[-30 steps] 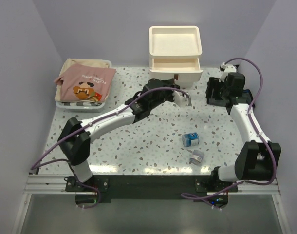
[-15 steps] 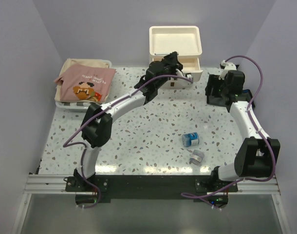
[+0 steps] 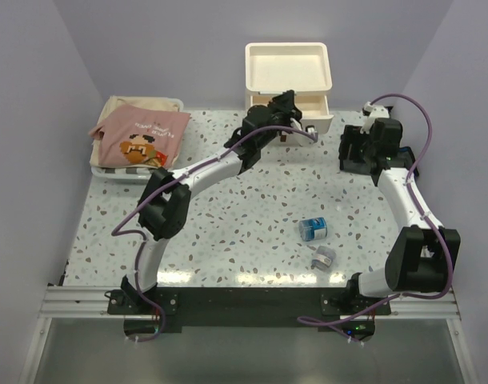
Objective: Sort the stationery into containers
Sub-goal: Place the pen in the storage box, then close the drawer in the storage box.
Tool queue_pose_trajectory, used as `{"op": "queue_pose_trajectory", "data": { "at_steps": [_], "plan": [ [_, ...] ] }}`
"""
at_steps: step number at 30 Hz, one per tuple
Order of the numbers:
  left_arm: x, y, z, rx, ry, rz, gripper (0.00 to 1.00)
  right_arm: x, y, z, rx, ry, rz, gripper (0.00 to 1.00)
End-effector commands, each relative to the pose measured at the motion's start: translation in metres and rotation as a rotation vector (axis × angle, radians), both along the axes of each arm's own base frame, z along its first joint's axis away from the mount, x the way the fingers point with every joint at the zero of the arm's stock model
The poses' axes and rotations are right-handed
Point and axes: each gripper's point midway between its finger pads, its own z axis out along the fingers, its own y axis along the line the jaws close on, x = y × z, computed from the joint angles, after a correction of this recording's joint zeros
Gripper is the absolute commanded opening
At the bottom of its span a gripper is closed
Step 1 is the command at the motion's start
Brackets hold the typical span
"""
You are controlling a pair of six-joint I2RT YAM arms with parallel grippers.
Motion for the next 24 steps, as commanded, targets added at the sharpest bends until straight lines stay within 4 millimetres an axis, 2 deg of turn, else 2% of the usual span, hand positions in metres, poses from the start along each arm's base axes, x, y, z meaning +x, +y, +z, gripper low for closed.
{"op": "queue_pose_trajectory", "data": {
  "at_steps": [1, 9, 10, 11, 13, 14, 17, 22, 24],
  "plan": [
    [0.001, 0.002, 0.010, -0.055, -0.028, -0.021, 0.02, 0.002, -0.006, 0.023, -0.021, -0.076, -0.015, 0.73],
    [0.015, 0.002, -0.005, -0.048, -0.014, -0.021, 0.04, 0.000, -0.010, 0.019, -0.021, -0.068, -0.028, 0.73],
    [0.016, 0.002, -0.003, -0.054, -0.019, -0.021, 0.06, -0.001, -0.011, 0.019, -0.019, -0.068, -0.029, 0.73],
    [0.018, 0.001, -0.007, -0.053, -0.018, -0.020, 0.19, -0.001, -0.011, 0.020, -0.022, -0.069, -0.030, 0.73],
    [0.019, 0.002, -0.003, -0.070, -0.041, -0.019, 0.30, -0.002, -0.012, 0.018, -0.021, -0.063, -0.032, 0.73],
    [0.019, 0.003, -0.001, -0.079, -0.047, -0.021, 0.39, -0.002, -0.012, 0.018, -0.022, -0.065, -0.033, 0.73],
    [0.017, 0.003, 0.006, -0.102, -0.059, -0.027, 0.52, -0.001, -0.012, 0.018, -0.017, -0.068, -0.033, 0.73],
    [0.014, 0.012, 0.021, -0.140, -0.108, -0.004, 0.59, -0.001, -0.012, 0.017, -0.013, -0.065, -0.030, 0.73],
    [0.006, 0.019, 0.041, -0.187, -0.160, -0.001, 0.59, -0.002, -0.012, 0.015, -0.012, -0.059, -0.031, 0.73]
  ]
}}
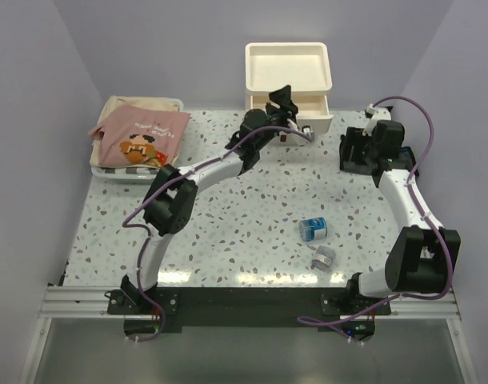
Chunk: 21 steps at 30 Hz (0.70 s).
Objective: Sort the stationery into containers
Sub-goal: Close the drawer in the storage box.
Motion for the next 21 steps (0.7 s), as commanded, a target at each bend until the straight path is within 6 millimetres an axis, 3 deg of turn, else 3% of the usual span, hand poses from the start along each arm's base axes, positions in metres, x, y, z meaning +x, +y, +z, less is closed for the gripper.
{"op": "queue_pose_trajectory", "data": {
  "at_steps": [1, 3, 4, 6, 7, 9, 10, 12, 13, 14, 17, 21],
  "plan": [
    [-0.019, 0.023, 0.074, -0.160, -0.156, 0.008, 0.60, 0.002, -0.005, 0.021, -0.013, -0.069, -0.011, 0.73],
    [-0.032, 0.033, 0.097, -0.206, -0.191, 0.025, 0.61, 0.001, -0.004, 0.020, -0.014, -0.066, -0.008, 0.73],
    [-0.045, 0.047, 0.115, -0.226, -0.205, 0.034, 0.61, 0.001, -0.004, 0.020, -0.013, -0.063, -0.003, 0.73],
    [-0.058, 0.061, 0.120, -0.250, -0.151, 0.032, 0.61, -0.002, 0.000, 0.018, -0.013, -0.058, 0.023, 0.73],
    [-0.075, 0.074, 0.128, -0.276, -0.104, 0.017, 0.61, -0.002, 0.002, 0.017, -0.016, -0.057, 0.039, 0.73],
    [-0.089, 0.077, 0.102, -0.210, 0.036, -0.020, 0.57, -0.003, 0.011, 0.014, -0.018, -0.057, 0.114, 0.72],
    [-0.104, 0.084, 0.092, -0.192, 0.093, -0.045, 0.41, -0.003, 0.014, 0.013, -0.014, -0.060, 0.131, 0.70],
    [-0.121, 0.082, 0.033, -0.102, 0.279, -0.094, 0.07, 0.000, 0.020, 0.011, 0.001, -0.062, 0.164, 0.54],
    [-0.131, 0.085, 0.027, -0.112, 0.326, -0.109, 0.00, 0.003, 0.022, 0.013, 0.007, -0.073, 0.177, 0.47],
    [-0.141, 0.081, 0.007, -0.078, 0.405, -0.145, 0.00, 0.005, 0.025, 0.013, 0.016, -0.075, 0.189, 0.30],
    [-0.152, 0.075, -0.029, -0.097, 0.611, -0.174, 0.00, 0.015, 0.040, 0.024, 0.074, -0.112, 0.255, 0.05],
    [-0.142, 0.068, -0.047, -0.182, 0.746, -0.147, 0.00, 0.033, 0.058, 0.042, 0.180, -0.165, 0.306, 0.00]
  ]
}}
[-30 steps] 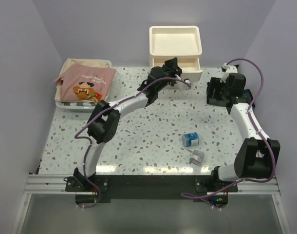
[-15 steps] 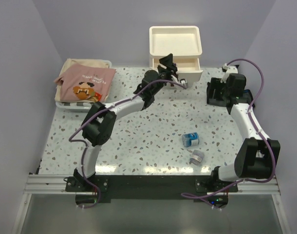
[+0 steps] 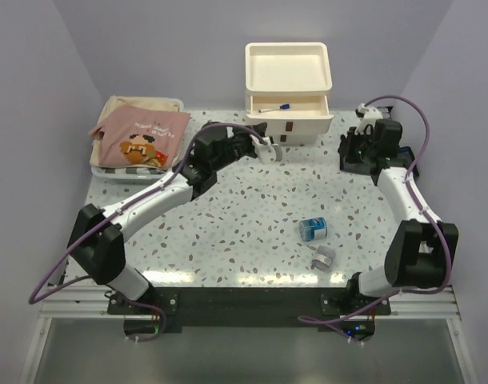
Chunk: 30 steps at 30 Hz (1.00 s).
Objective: Sort the stationery into containers
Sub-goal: Close the drawer in the storage box.
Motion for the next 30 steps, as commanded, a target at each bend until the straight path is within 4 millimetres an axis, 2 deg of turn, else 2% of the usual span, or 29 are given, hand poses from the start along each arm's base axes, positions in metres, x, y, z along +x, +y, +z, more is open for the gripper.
{"op": "queue_pose_trajectory", "data": {
  "at_steps": [1, 2, 3, 4, 6, 7, 10, 11, 14, 15, 17, 18, 19, 20, 21, 22, 23, 24, 25, 26, 27, 28, 30],
  "plan": [
    [0.004, -0.014, -0.089, -0.013, 0.381, -0.012, 0.00, 0.034, 0.024, 0.040, 0.131, -0.122, 0.094, 0.00],
    [0.011, -0.012, -0.090, -0.032, 0.388, 0.001, 0.00, 0.040, 0.028, 0.049, 0.150, -0.136, 0.108, 0.00],
    [0.017, -0.011, -0.087, -0.052, 0.393, 0.011, 0.00, 0.043, 0.029, 0.050, 0.158, -0.138, 0.113, 0.00],
    [0.023, -0.012, -0.095, -0.068, 0.422, 0.024, 0.00, 0.049, 0.030, 0.046, 0.166, -0.128, 0.116, 0.00],
    [0.038, -0.003, -0.092, -0.098, 0.409, 0.064, 0.00, 0.057, 0.035, 0.057, 0.184, -0.152, 0.138, 0.00],
    [0.043, -0.001, -0.099, -0.091, 0.406, 0.078, 0.00, 0.061, 0.037, 0.060, 0.187, -0.162, 0.145, 0.00],
    [0.056, 0.007, -0.101, -0.104, 0.361, 0.134, 0.00, 0.072, 0.045, 0.060, 0.193, -0.171, 0.172, 0.00],
    [0.060, 0.009, -0.097, -0.117, 0.344, 0.145, 0.00, 0.075, 0.048, 0.053, 0.201, -0.157, 0.175, 0.00],
    [0.070, 0.008, -0.092, -0.127, 0.335, 0.146, 0.00, 0.084, 0.058, 0.061, 0.205, -0.172, 0.200, 0.00],
    [0.076, 0.009, -0.086, -0.136, 0.324, 0.150, 0.00, 0.086, 0.060, 0.058, 0.206, -0.165, 0.203, 0.00],
    [0.087, 0.011, -0.090, -0.127, 0.314, 0.168, 0.00, 0.091, 0.066, 0.059, 0.208, -0.168, 0.208, 0.00],
    [0.093, 0.012, -0.083, -0.134, 0.296, 0.175, 0.00, 0.096, 0.068, 0.059, 0.208, -0.167, 0.209, 0.00],
    [0.100, 0.011, -0.091, -0.123, 0.299, 0.184, 0.00, 0.098, 0.070, 0.060, 0.206, -0.171, 0.210, 0.00],
    [0.108, 0.016, -0.093, -0.123, 0.300, 0.202, 0.00, 0.104, 0.073, 0.070, 0.204, -0.205, 0.218, 0.00],
    [0.115, 0.014, -0.084, -0.134, 0.283, 0.206, 0.00, 0.108, 0.072, 0.065, 0.201, -0.199, 0.214, 0.00],
    [0.121, 0.014, -0.091, -0.128, 0.292, 0.213, 0.00, 0.111, 0.071, 0.067, 0.197, -0.207, 0.209, 0.00],
    [0.128, 0.017, -0.091, -0.131, 0.288, 0.228, 0.00, 0.115, 0.070, 0.066, 0.193, -0.208, 0.204, 0.00],
    [0.133, 0.015, -0.084, -0.141, 0.273, 0.229, 0.00, 0.119, 0.069, 0.073, 0.187, -0.226, 0.203, 0.00],
    [0.139, 0.014, -0.093, -0.130, 0.276, 0.238, 0.00, 0.123, 0.069, 0.069, 0.182, -0.220, 0.201, 0.00],
    [0.145, 0.016, -0.092, -0.133, 0.265, 0.255, 0.00, 0.126, 0.081, 0.076, 0.179, -0.238, 0.224, 0.00],
    [0.151, 0.016, -0.083, -0.147, 0.247, 0.263, 0.00, 0.128, 0.081, 0.077, 0.179, -0.241, 0.224, 0.00],
    [0.157, 0.016, -0.088, -0.147, 0.249, 0.274, 0.00, 0.132, 0.081, 0.075, 0.179, -0.239, 0.224, 0.00],
    [0.167, 0.017, -0.086, -0.158, 0.235, 0.293, 0.00, 0.138, 0.083, 0.083, 0.177, -0.260, 0.226, 0.00]
  ]
}}
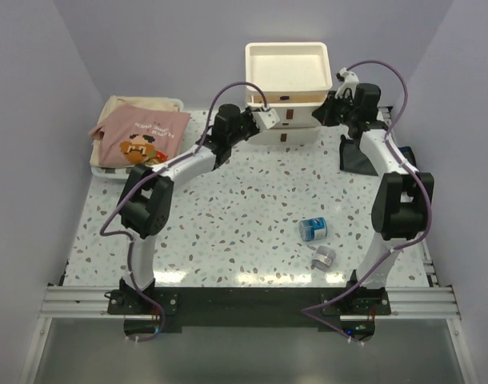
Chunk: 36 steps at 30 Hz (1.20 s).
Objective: Sort the stationery into containers
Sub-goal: Close the drawer in the storage box.
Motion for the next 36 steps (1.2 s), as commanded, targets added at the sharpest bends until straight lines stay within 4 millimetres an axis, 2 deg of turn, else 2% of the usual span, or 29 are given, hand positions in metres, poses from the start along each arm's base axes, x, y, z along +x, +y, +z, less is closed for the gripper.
{"op": "queue_pose_trajectory", "data": {
  "at_steps": [1, 4, 15, 17, 22, 27, 36],
  "plan": [
    [0.031, 0.007, 0.044, -0.058, -0.131, 0.069, 0.00, 0.021, 0.008, 0.043, -0.003, -0.136, 0.004, 0.00],
    [0.041, 0.010, 0.047, -0.063, -0.159, 0.094, 0.00, 0.025, 0.015, 0.049, -0.003, -0.153, 0.012, 0.00],
    [0.070, 0.025, 0.058, -0.088, -0.268, 0.180, 0.00, 0.033, 0.036, 0.040, -0.024, -0.150, 0.024, 0.04],
    [0.074, 0.033, 0.061, -0.106, -0.266, 0.214, 0.00, 0.034, 0.037, 0.036, -0.037, -0.146, 0.015, 0.05],
    [0.070, 0.037, 0.058, -0.115, -0.252, 0.217, 0.00, 0.033, 0.038, 0.031, -0.065, -0.141, -0.002, 0.08],
    [0.066, 0.038, 0.053, -0.122, -0.230, 0.219, 0.00, 0.040, 0.030, 0.027, -0.098, -0.146, -0.044, 0.08],
    [0.054, 0.033, 0.043, -0.118, -0.191, 0.213, 0.00, 0.052, 0.028, 0.020, -0.113, -0.145, -0.073, 0.09]
  ]
}}
